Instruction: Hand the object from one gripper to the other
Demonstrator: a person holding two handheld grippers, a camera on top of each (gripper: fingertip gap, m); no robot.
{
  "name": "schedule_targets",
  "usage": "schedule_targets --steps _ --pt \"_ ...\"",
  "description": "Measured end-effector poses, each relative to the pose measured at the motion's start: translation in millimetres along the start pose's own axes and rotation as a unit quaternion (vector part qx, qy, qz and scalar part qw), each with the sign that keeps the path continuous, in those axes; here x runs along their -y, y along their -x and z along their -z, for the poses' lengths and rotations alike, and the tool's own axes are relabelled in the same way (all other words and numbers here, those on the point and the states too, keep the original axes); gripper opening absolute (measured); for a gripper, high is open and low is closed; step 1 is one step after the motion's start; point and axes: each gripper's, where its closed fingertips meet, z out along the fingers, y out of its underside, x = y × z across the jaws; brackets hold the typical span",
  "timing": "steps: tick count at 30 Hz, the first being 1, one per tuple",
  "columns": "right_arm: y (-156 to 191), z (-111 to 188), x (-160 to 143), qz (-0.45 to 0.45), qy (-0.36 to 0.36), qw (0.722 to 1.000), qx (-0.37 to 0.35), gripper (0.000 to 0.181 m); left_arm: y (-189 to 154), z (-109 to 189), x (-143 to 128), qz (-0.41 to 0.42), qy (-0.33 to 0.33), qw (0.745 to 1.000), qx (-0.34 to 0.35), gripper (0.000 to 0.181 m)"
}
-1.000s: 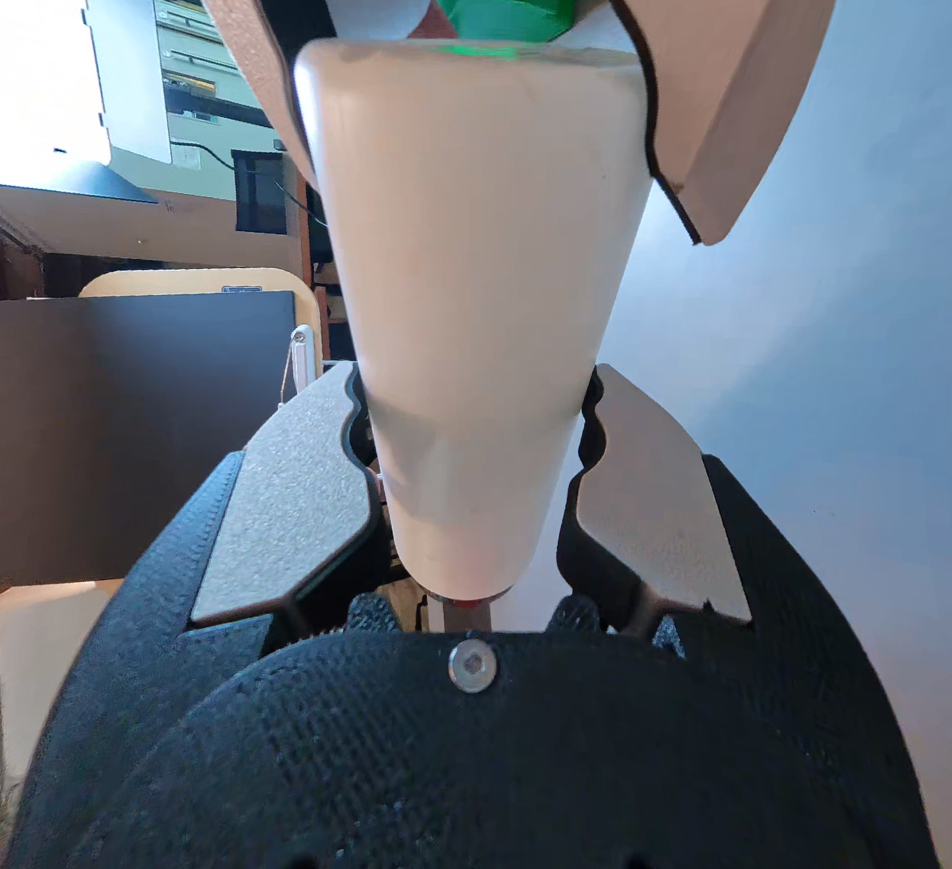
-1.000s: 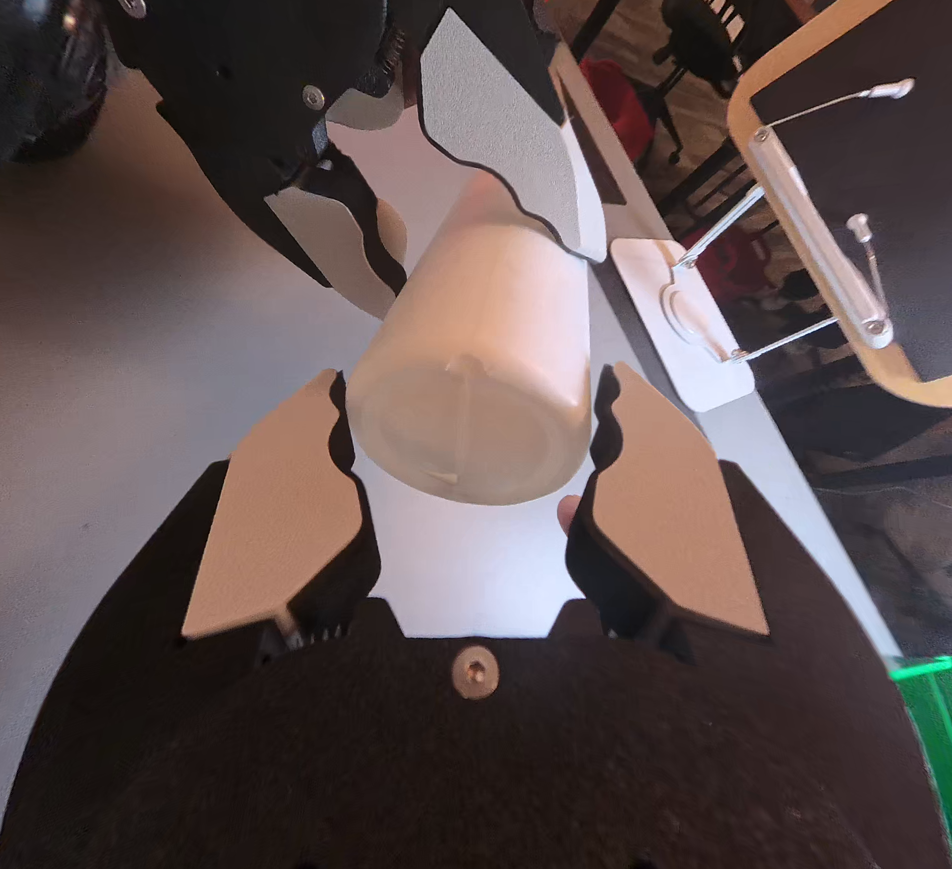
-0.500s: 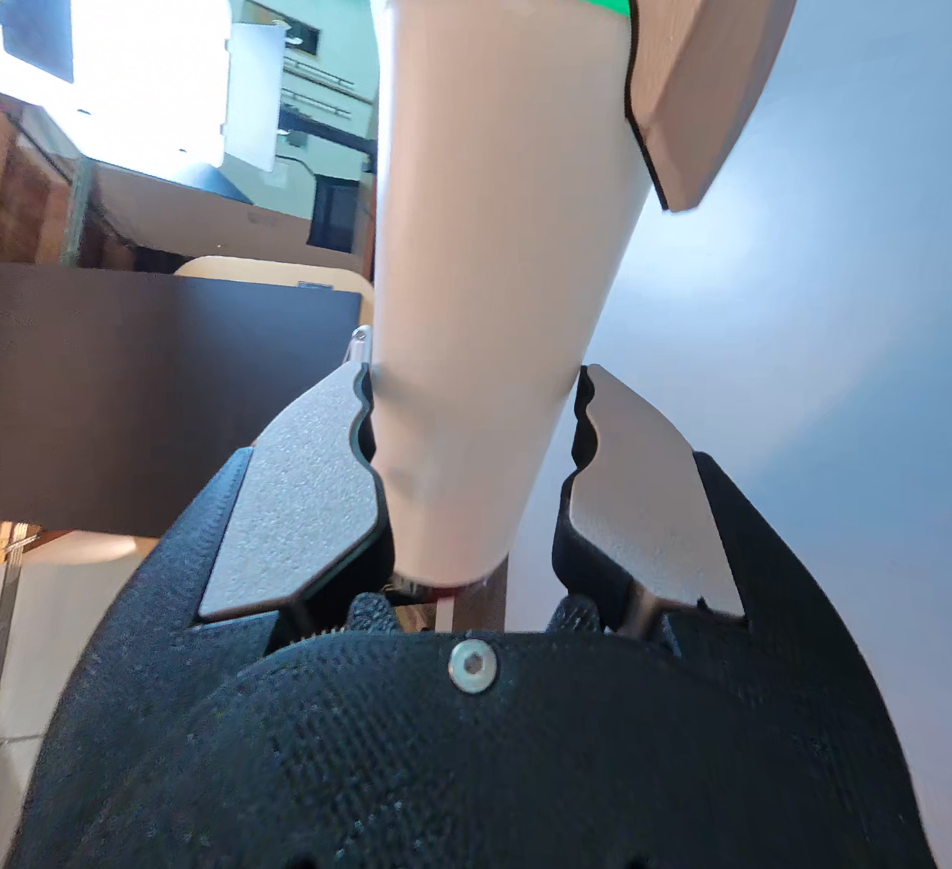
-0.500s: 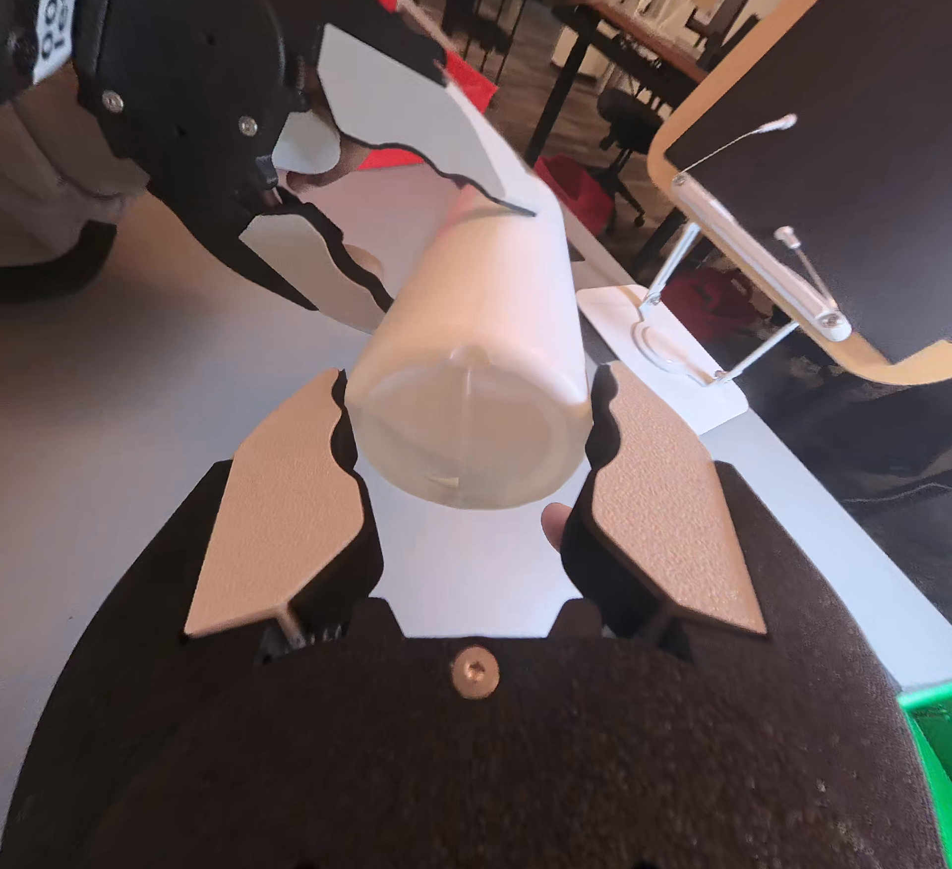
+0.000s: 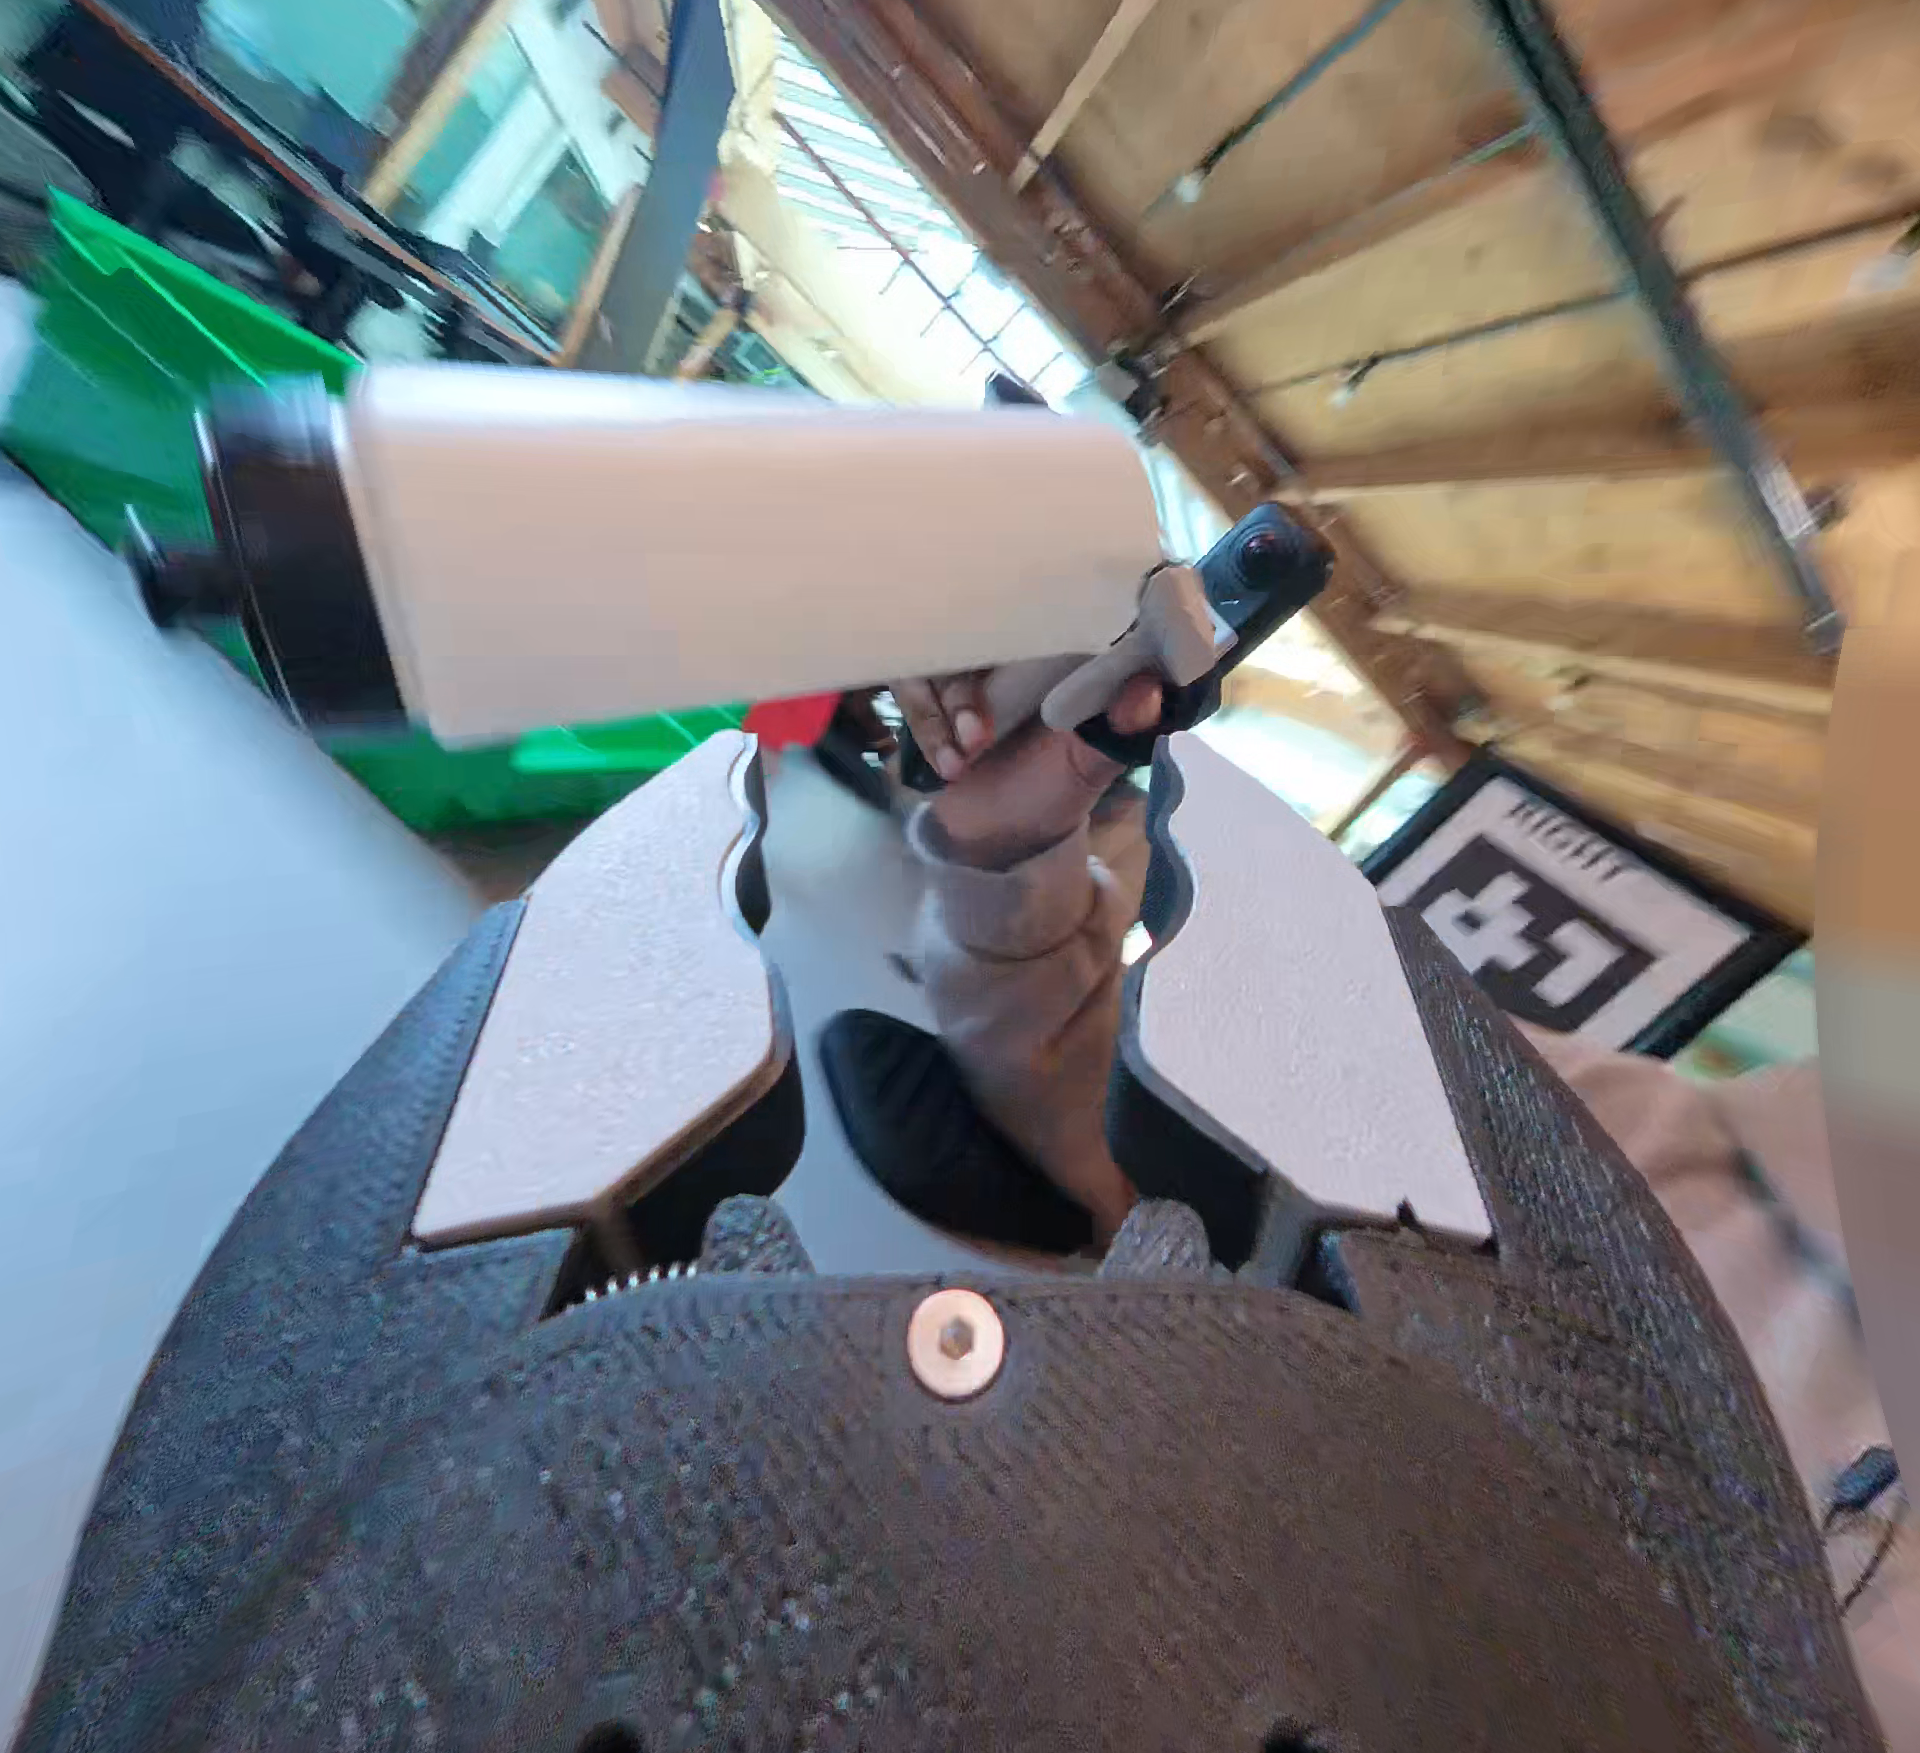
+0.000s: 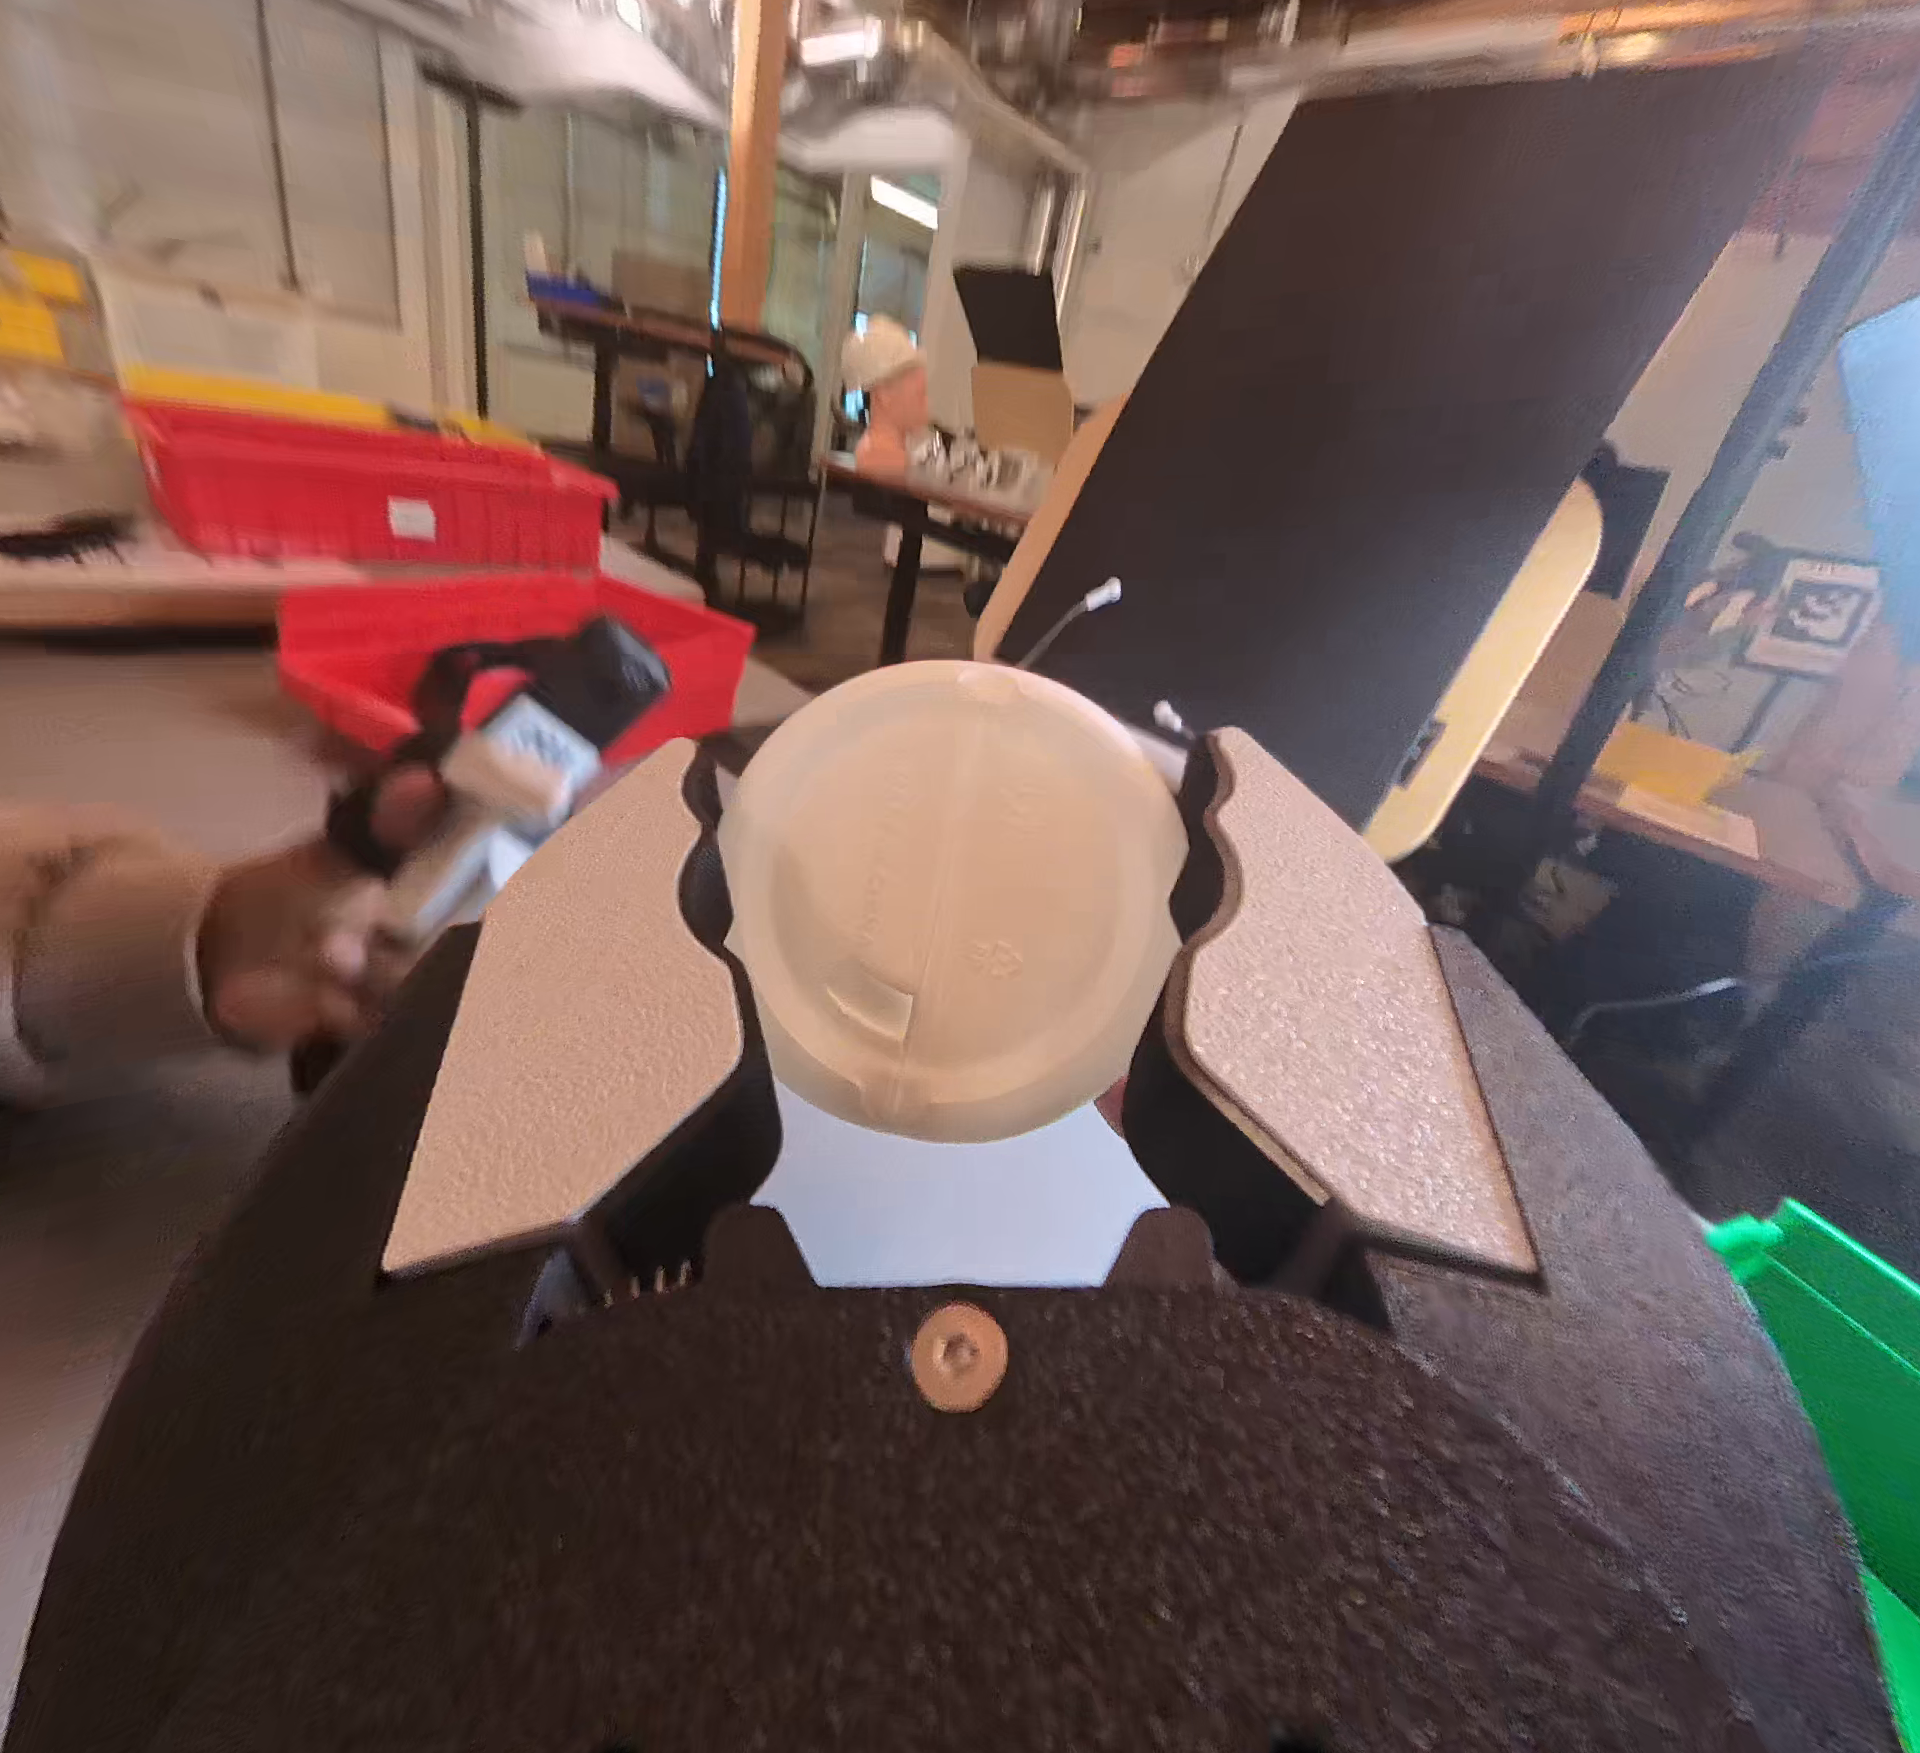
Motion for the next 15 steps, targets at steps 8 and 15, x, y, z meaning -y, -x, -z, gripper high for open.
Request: schedule_targets --steps 8,15 --pt "48.9 6.7 41.5 -0.085 -0.133 0.983 0.095 0.085 -35.4 -38.8 19.3 0.01 -0.142 0.988 -0.053 0.101" --pt "87.2 -27.4 -17.9 -0.035 -0.021 0.988 0.147 0.084 -53.6 12.5 63.3 -0.074 -0.206 0.974 -0.054 0.089"
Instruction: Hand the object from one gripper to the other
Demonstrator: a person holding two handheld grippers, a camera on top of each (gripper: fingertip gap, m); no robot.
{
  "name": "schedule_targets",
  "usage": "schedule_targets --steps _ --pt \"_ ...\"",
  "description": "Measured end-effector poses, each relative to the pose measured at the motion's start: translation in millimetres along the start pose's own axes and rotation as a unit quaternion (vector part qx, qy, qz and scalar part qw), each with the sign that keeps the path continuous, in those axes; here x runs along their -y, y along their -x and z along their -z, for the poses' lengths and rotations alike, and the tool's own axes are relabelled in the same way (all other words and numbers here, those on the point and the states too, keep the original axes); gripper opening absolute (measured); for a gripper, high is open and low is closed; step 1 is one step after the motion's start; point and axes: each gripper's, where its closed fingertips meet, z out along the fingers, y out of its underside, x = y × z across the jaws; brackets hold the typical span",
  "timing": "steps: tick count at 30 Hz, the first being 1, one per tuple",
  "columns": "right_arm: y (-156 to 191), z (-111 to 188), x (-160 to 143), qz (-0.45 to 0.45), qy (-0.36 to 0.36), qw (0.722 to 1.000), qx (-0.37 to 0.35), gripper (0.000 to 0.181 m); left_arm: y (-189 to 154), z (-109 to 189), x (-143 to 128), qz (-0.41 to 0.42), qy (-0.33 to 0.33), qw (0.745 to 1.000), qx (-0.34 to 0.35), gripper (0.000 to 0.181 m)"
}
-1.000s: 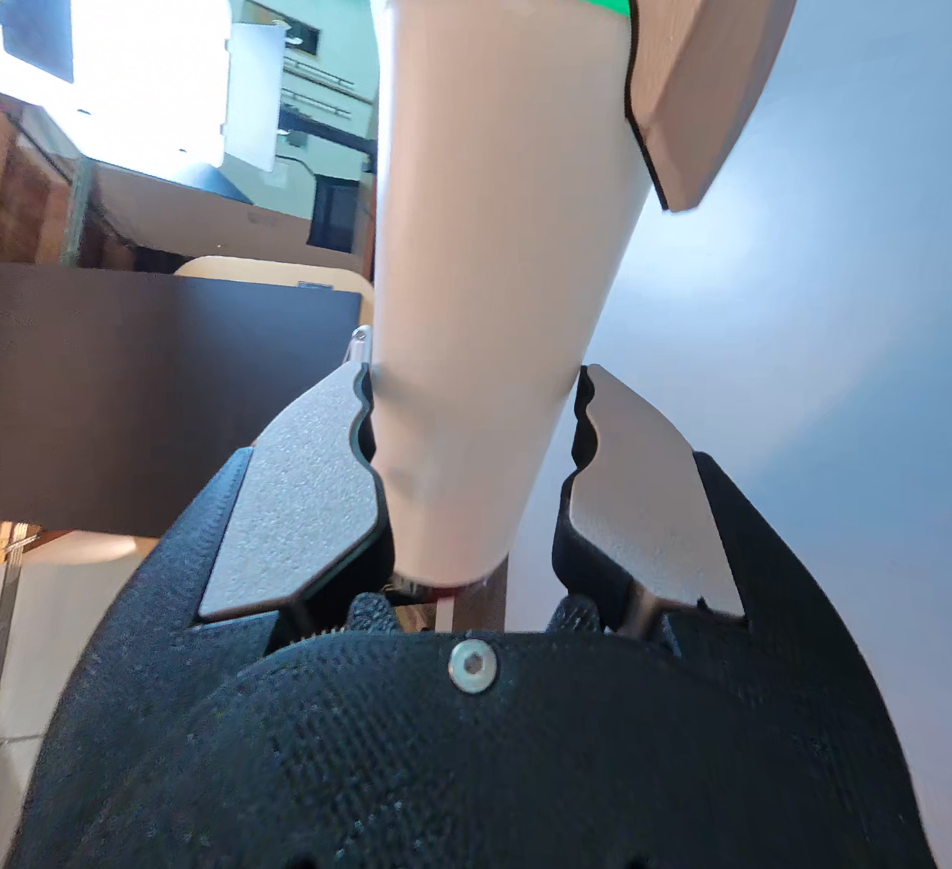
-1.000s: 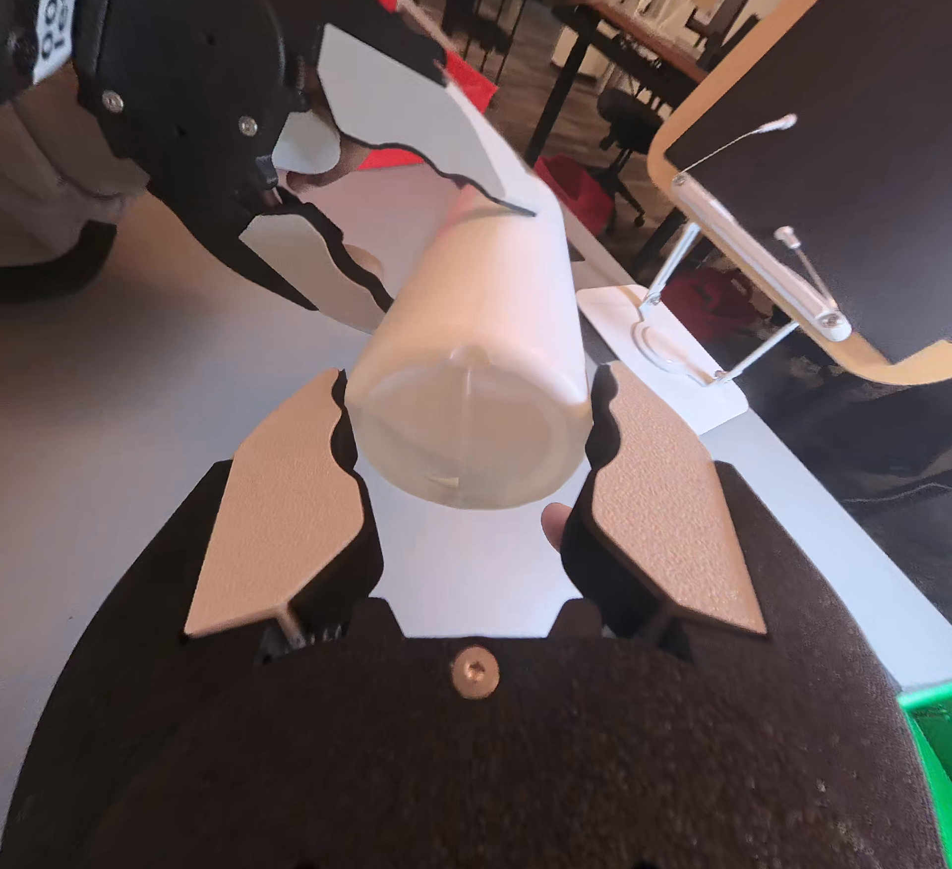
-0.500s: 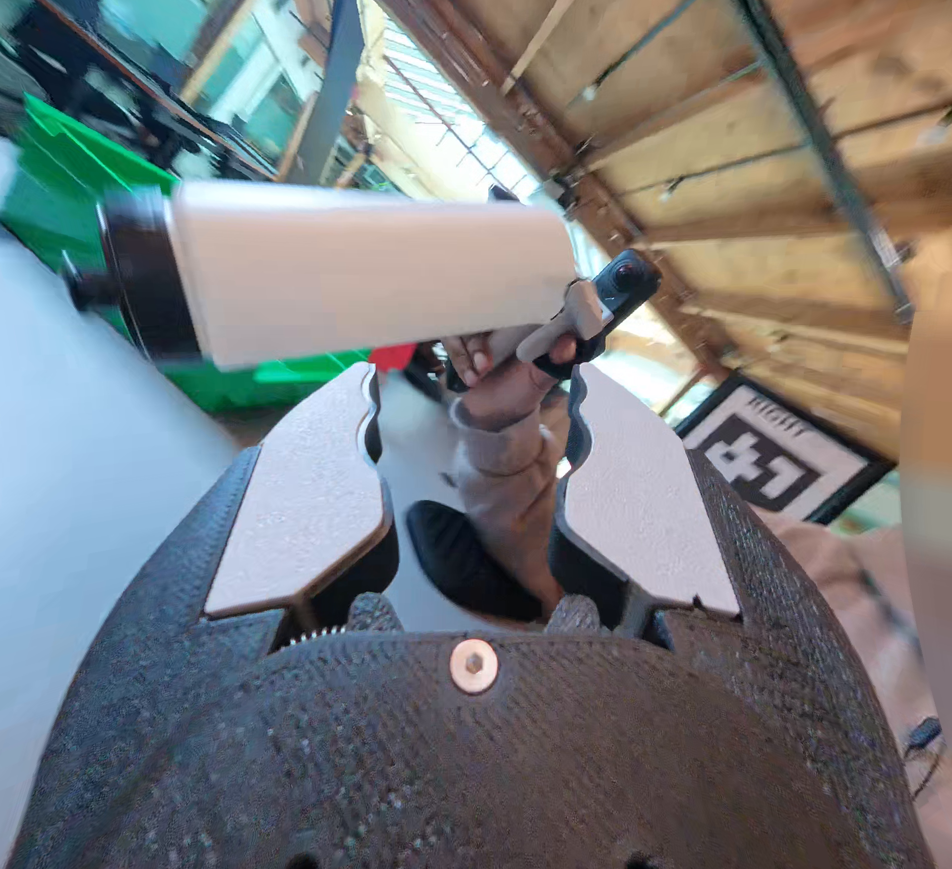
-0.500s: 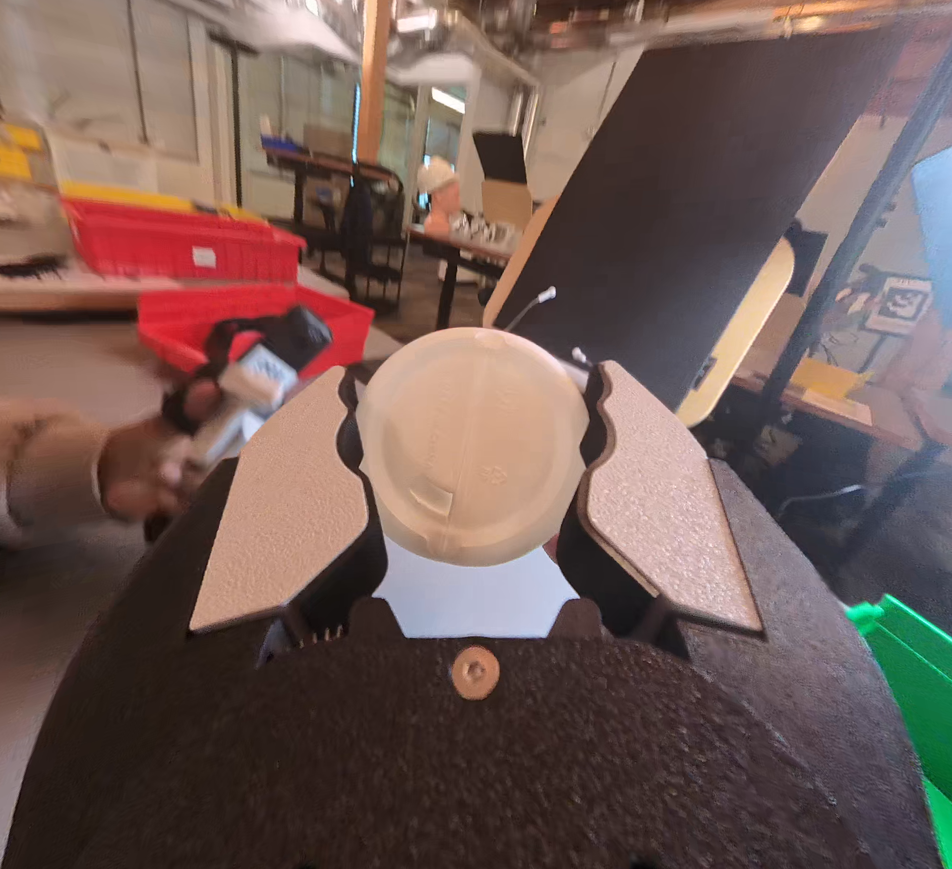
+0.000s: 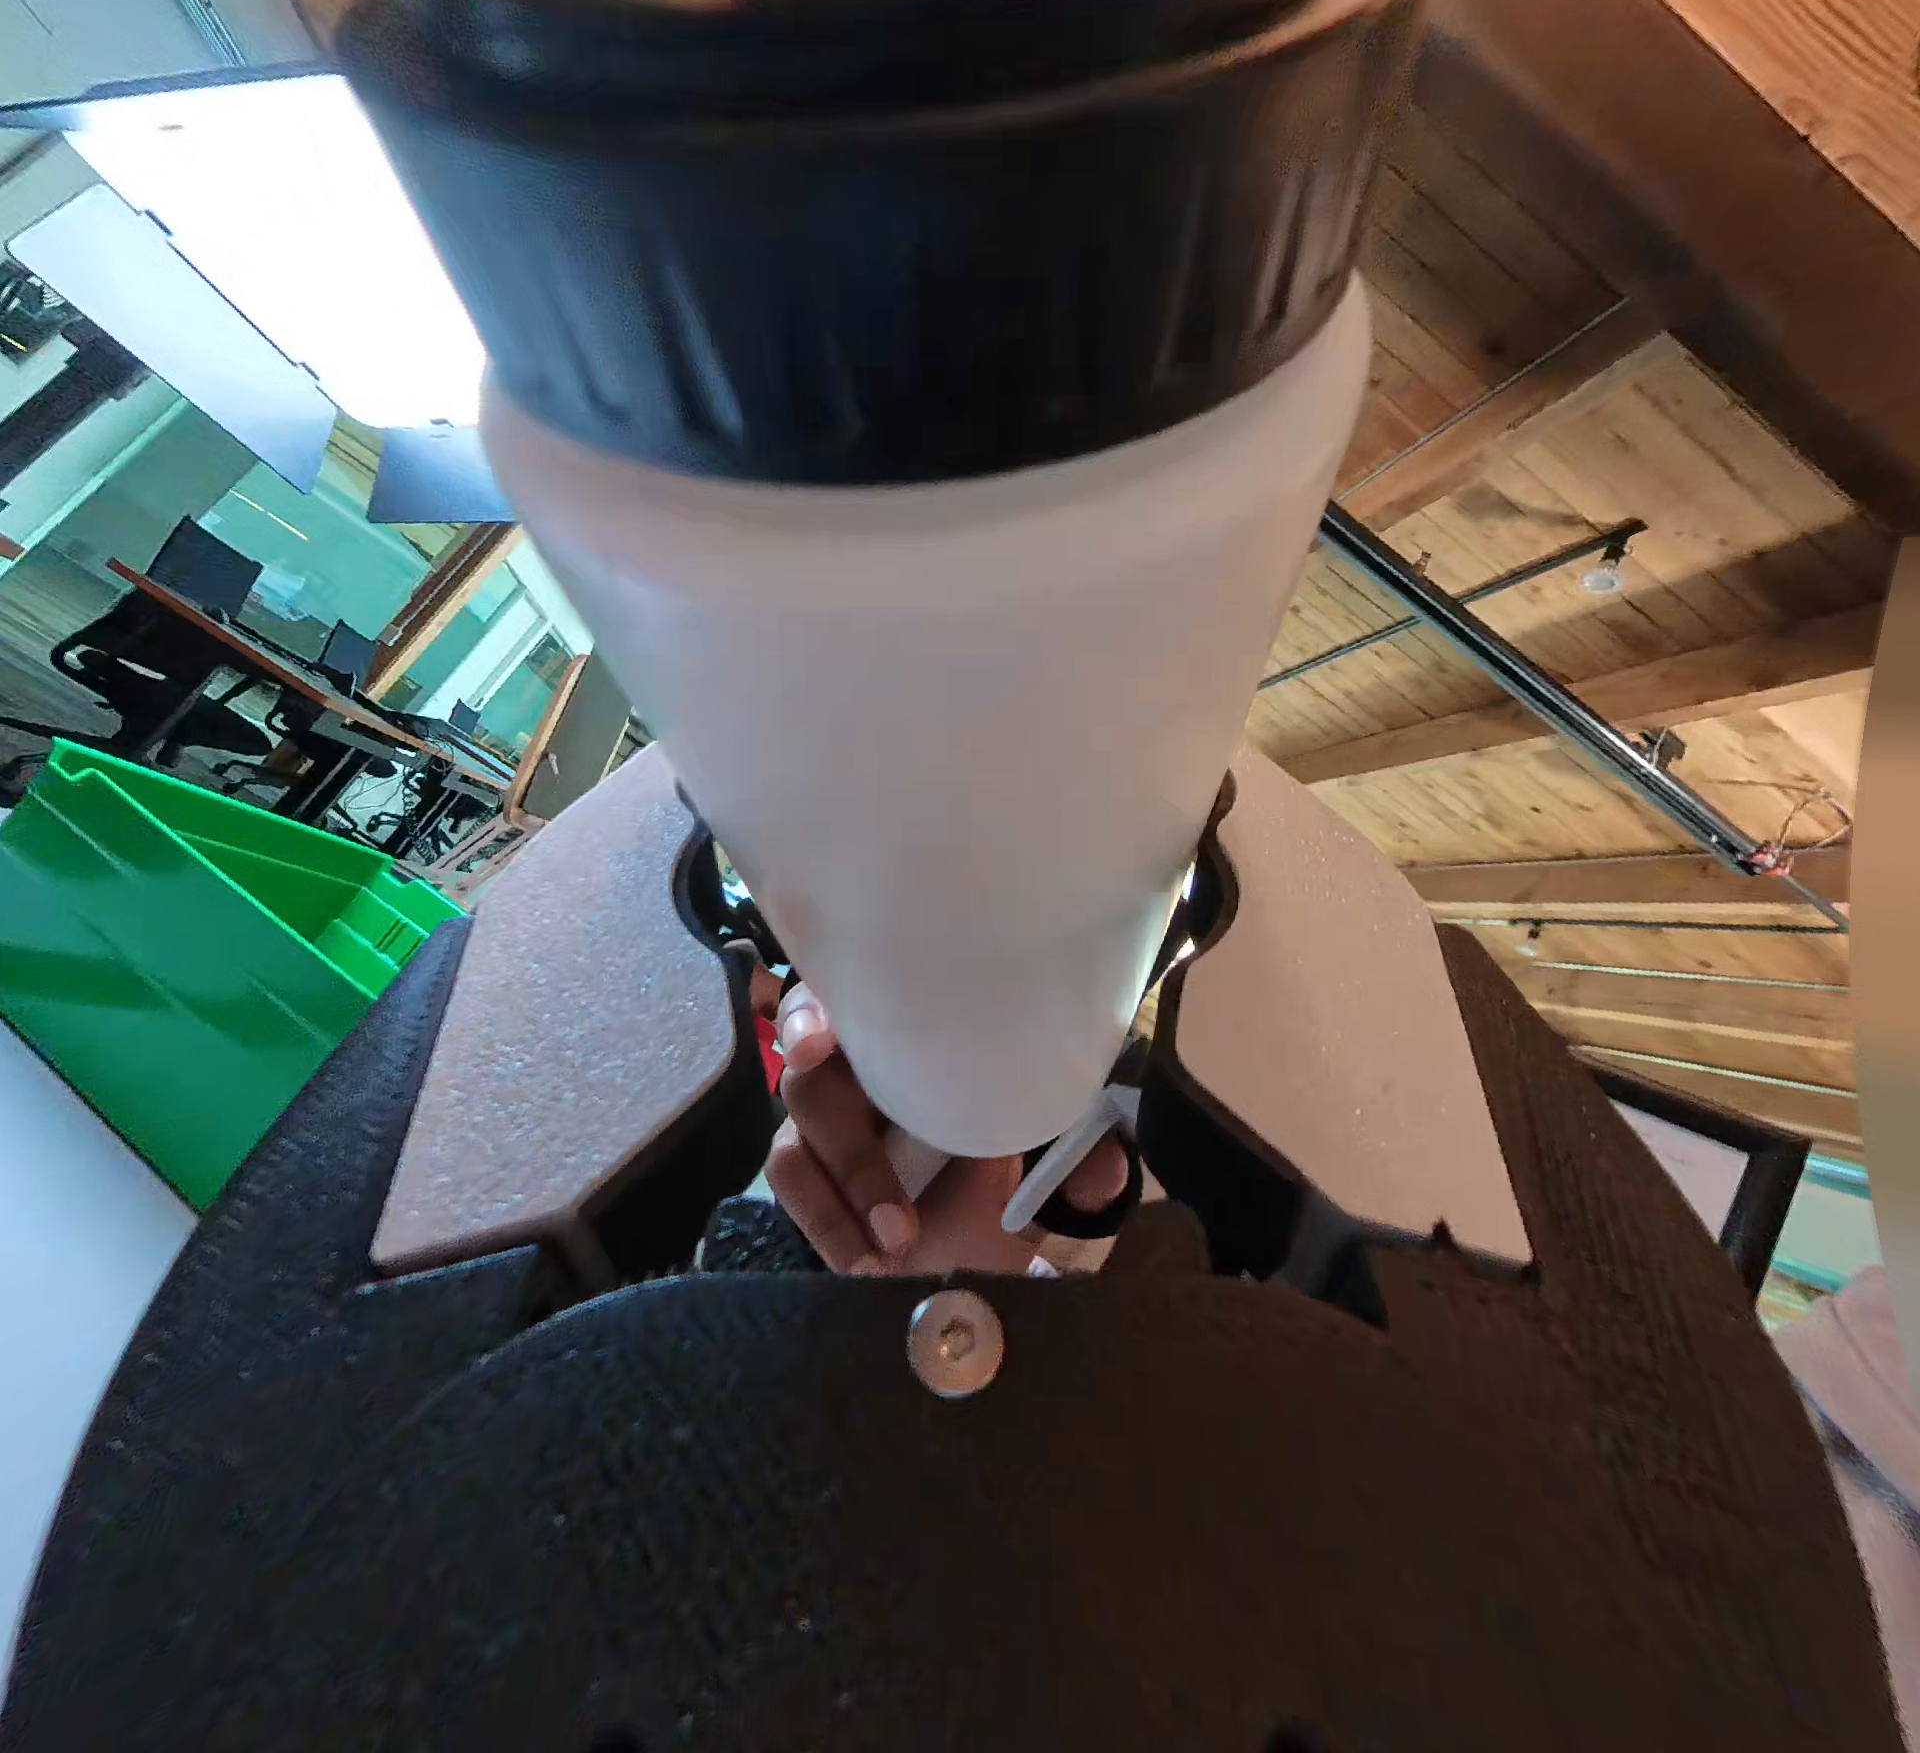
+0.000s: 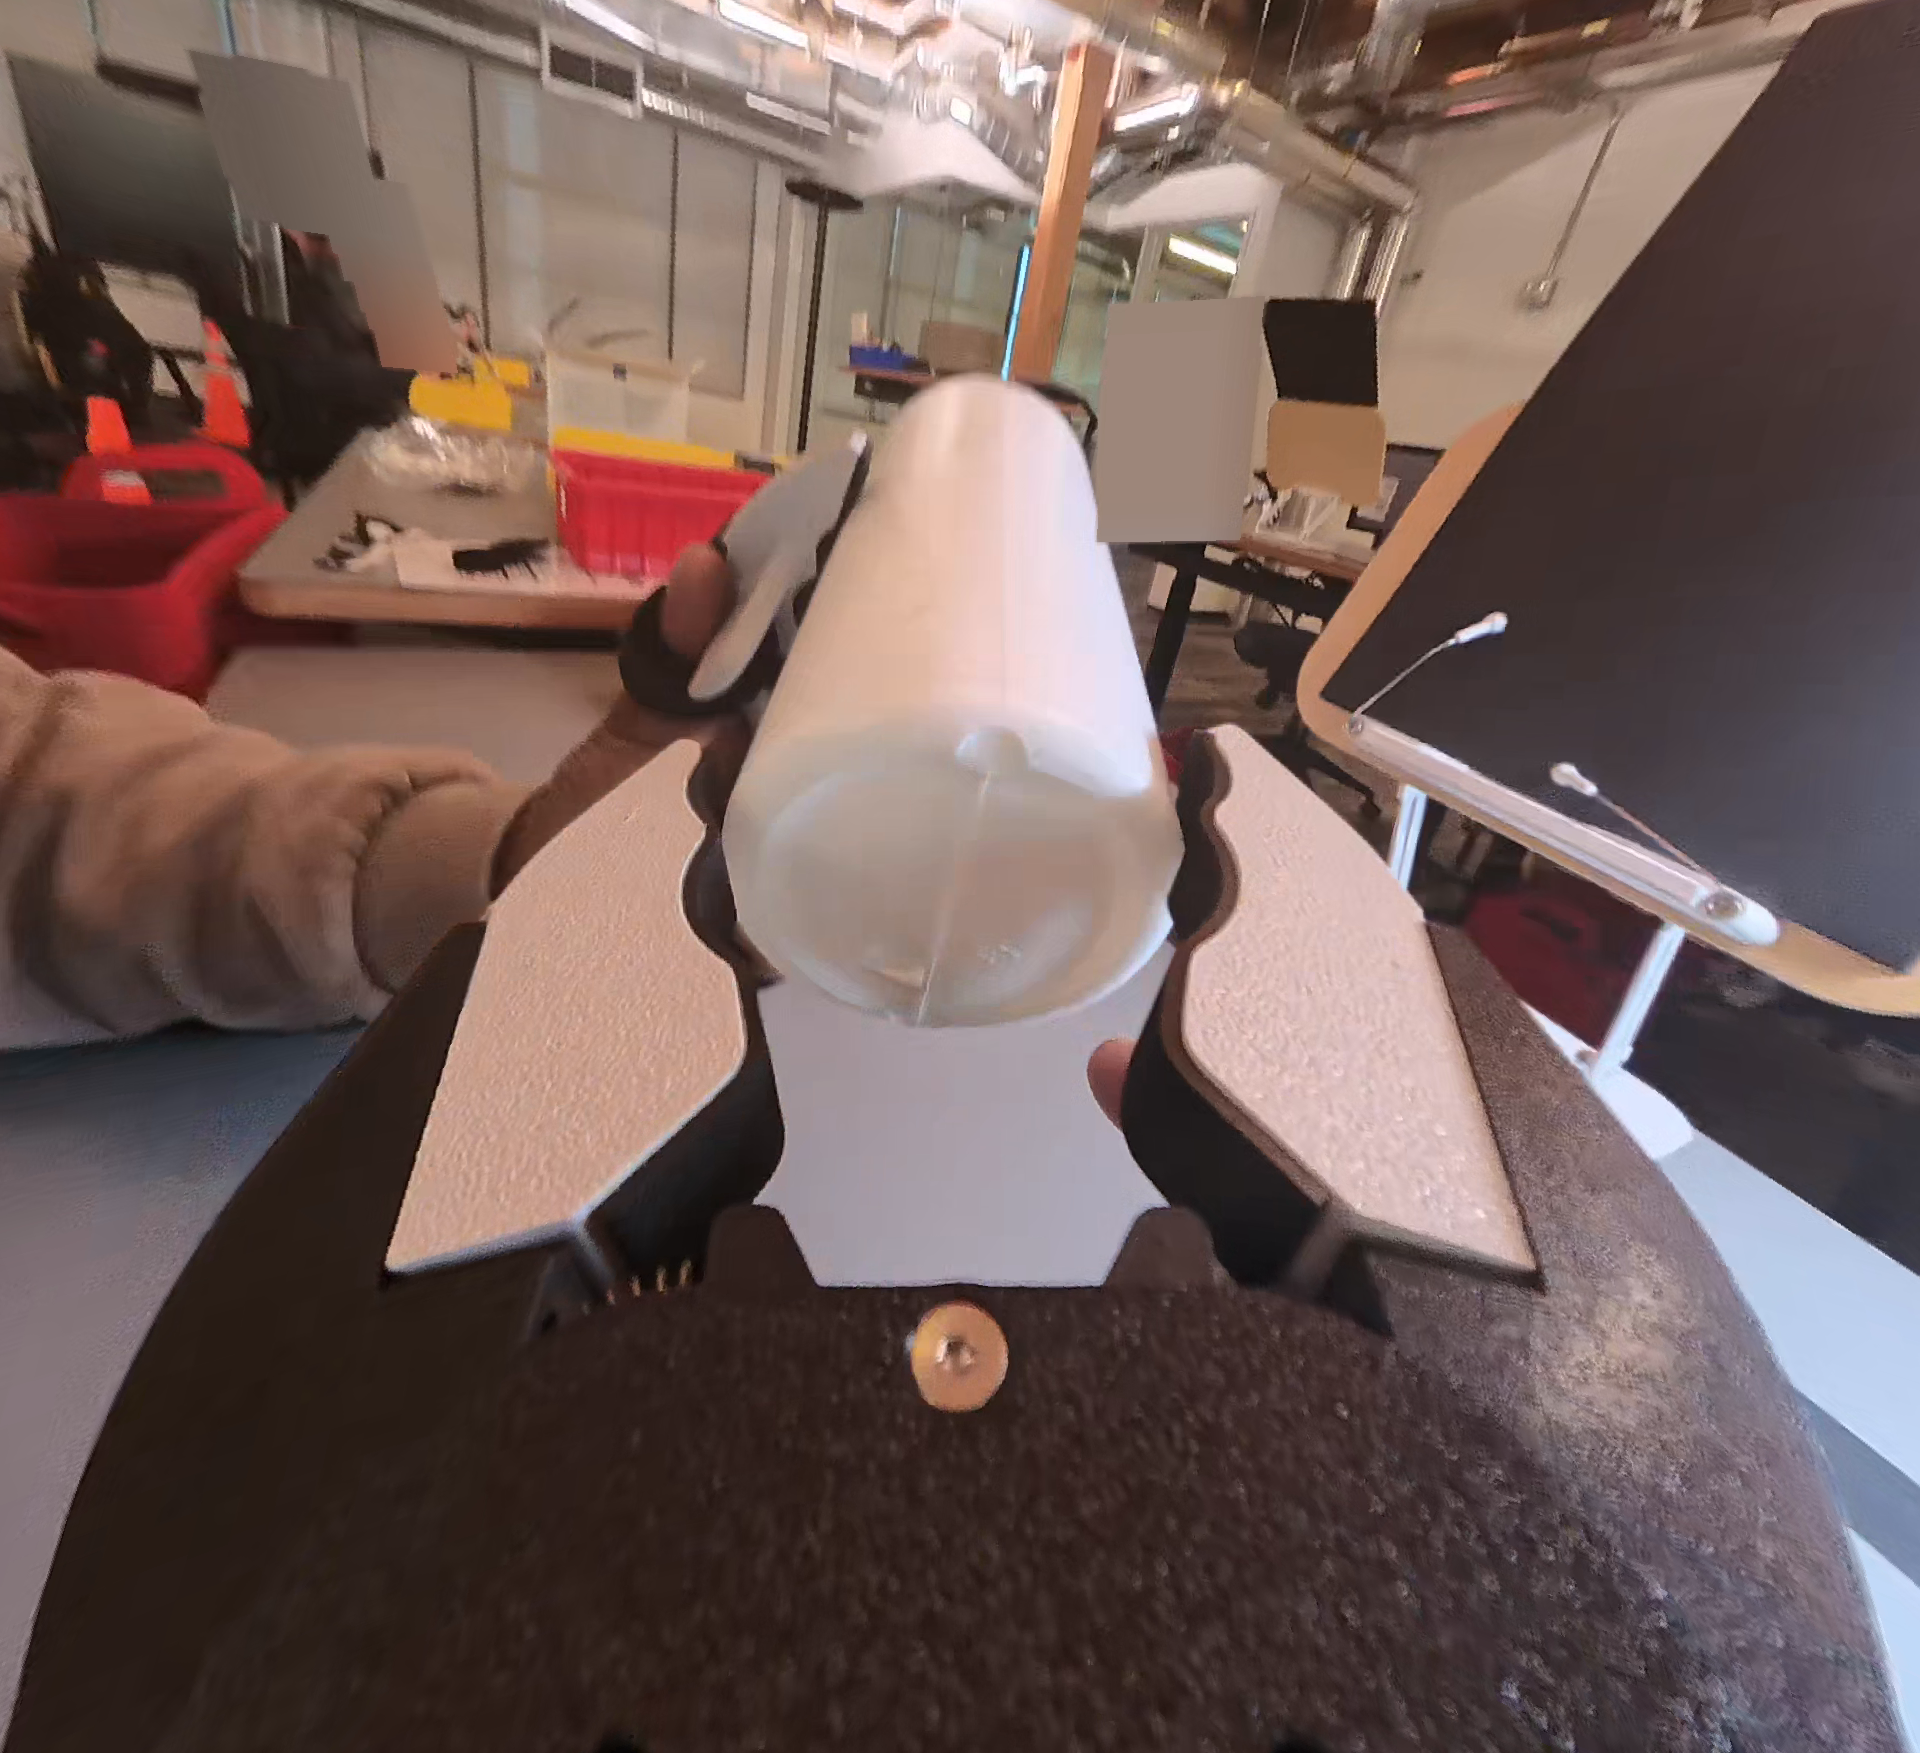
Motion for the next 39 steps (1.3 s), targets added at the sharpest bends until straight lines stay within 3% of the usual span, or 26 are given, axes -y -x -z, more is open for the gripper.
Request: schedule_targets --steps 6,10,12,16,21,23,26,30,34,39 --pt "-1.7 -11.7 -42.3 0.033 0.105 0.994 -0.011 0.083 3.9 7.7 -0.7 -0.108 0.087 0.99 0.028 0.086" --pt "-5.6 -13.6 -58.9 0.042 0.152 0.987 -0.02 0.08 0.9 5.5 -3.0 -0.24 0.176 0.952 0.067 0.085" --pt "-7.0 -11.4 -56.1 0.029 0.148 0.988 -0.016 0.081 8.3 10.0 -0.8 -0.318 0.233 0.913 0.11 0.085" --pt "-7.6 -7.6 -38.4 0.018 0.132 0.991 -0.016 0.083 39.2 33.0 -6.0 -0.446 0.352 0.801 0.188 0.086" --pt "-1.9 -6.0 -15.3 0.054 0.142 0.988 -0.022 0.08 71.7 49.5 -39.5 -0.515 0.444 0.703 0.208 0.086" --pt "-0.8 -5.5 -10.7 0.079 0.163 0.983 -0.024 0.075 80.6 54.3 -51.0 -0.545 0.473 0.66 0.209 0.086" --pt "3.4 -5.7 -11.4 0.112 0.204 0.972 -0.011 0.064 86.3 58.5 -61.9 -0.575 0.498 0.616 0.206 0.086" --pt "6.5 -6.1 -28.2 0.137 0.293 0.946 0.01 0.069 94.9 68.3 -61.1 -0.619 0.525 0.541 0.218 0.086" --pt "3.4 -2.9 -38.1 0.166 0.35 0.922 0.003 0.078 97.5 73.2 -57.9 -0.632 0.536 0.515 0.22 0.086" --pt "6.9 -1.0 -44.2 0.187 0.391 0.901 0.003 0.077 89.3 68.3 -62.8 -0.638 0.539 0.51 0.207 0.086"
